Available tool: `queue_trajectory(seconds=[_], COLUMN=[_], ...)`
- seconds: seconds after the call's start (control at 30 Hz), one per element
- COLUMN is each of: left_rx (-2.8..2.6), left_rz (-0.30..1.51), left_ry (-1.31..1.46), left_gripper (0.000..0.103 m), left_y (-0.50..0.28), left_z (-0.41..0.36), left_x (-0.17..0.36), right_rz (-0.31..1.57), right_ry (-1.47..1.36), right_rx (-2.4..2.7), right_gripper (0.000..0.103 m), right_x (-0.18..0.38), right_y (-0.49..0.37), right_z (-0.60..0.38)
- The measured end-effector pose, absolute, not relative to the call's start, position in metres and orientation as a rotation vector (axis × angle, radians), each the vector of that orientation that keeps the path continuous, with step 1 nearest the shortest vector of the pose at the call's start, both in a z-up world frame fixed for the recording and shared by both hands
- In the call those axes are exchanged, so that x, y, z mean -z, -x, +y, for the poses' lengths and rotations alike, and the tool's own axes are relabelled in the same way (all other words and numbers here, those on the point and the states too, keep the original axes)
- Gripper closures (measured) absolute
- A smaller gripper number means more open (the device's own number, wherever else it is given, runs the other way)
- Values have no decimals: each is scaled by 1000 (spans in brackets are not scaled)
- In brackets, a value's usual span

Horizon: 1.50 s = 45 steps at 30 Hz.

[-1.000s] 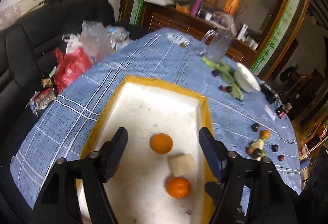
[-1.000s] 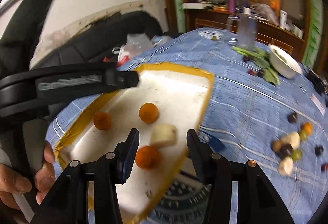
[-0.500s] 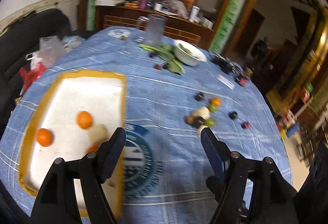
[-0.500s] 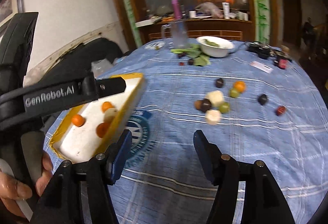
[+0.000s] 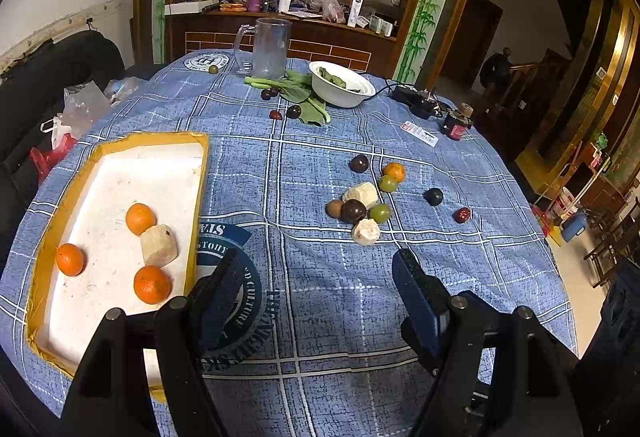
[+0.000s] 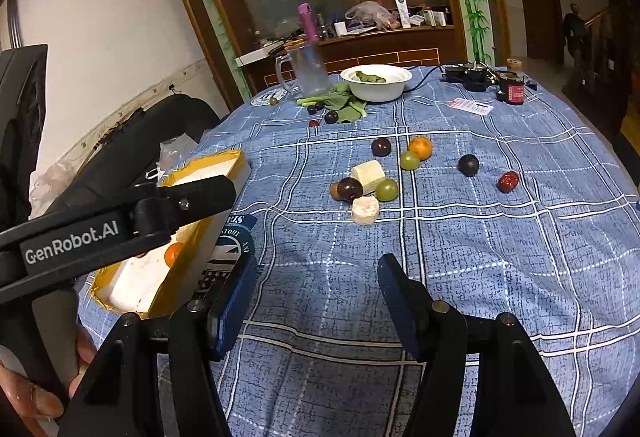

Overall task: Organize fruits
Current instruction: 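Grasp a white cylindrical chunk with the left tool while the right tool grasps the red date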

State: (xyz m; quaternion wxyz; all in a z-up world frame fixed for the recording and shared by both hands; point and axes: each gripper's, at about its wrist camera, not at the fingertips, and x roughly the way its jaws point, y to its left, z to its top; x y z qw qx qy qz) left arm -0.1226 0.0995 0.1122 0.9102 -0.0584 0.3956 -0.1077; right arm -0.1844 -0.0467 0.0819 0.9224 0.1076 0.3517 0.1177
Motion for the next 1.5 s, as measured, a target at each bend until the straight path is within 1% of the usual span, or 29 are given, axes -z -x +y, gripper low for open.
queue_trajectory(seconds=[0.43,0.67,0.83,0.87,0.97,1.0,1.2,1.3,1.5], left_rx=[221,204,277,293,338,345,362,349,344], left_rz=[874,908,939,943,940,938,954,940,935], left_ry=[140,133,126,125,119,110,130,107,-2], left_gripper=[28,27,28,29,44,46,48,48,48], left_y=[106,91,71,67,53,48,33,20,-15], left_z=[102,110,92,88,74,68,56,49,20], left_x=[-90,-73,-62,-62,-63,-62,-55,-56,-46], right_rz=[751,764,808,806,815,823,817,847,903], right_ry=[-231,-283,-307,-306,-306,-304,-189,-185,-148], right_rx=[-220,-114,-55,-47,-30,-27,51,89,119], right_gripper=[35,35,35,35,35,35,36,39,40], right_x=[-68,-60,-51,-52,-53,-53,-57,-47,-26], right_y=[173,158,142,139,127,122,77,55,33], right_z=[-55,-111,-150,-156,-174,-178,-194,-204,-200])
